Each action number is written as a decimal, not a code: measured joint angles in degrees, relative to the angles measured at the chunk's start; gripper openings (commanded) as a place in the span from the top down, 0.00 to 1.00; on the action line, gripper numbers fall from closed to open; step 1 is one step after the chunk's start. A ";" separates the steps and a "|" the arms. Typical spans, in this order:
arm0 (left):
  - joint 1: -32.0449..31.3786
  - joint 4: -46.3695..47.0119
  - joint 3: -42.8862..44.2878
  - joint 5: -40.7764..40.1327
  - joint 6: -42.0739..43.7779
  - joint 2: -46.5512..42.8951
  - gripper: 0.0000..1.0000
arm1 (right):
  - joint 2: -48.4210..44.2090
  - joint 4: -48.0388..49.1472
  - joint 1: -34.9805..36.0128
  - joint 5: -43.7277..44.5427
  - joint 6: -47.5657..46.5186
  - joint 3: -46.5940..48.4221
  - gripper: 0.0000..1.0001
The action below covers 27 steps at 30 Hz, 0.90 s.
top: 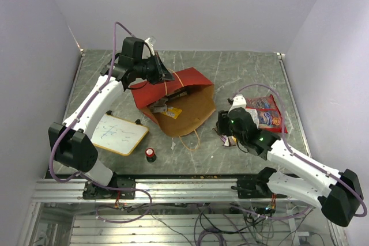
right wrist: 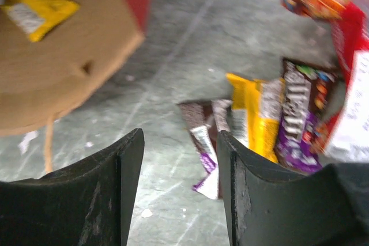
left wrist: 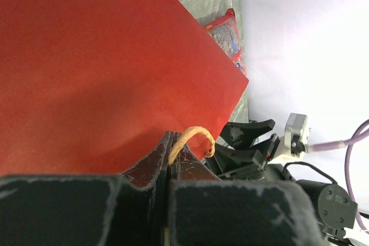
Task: Take the snacks out of the paper bag
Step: Place the snack at the center of the board, then take out the snack from the paper bag.
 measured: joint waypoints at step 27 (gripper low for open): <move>0.04 -1.09 2.69 0.09 0.11 -0.59 0.93 | 43.67 57.99 11.04 -13.16 -2.47 11.30 0.42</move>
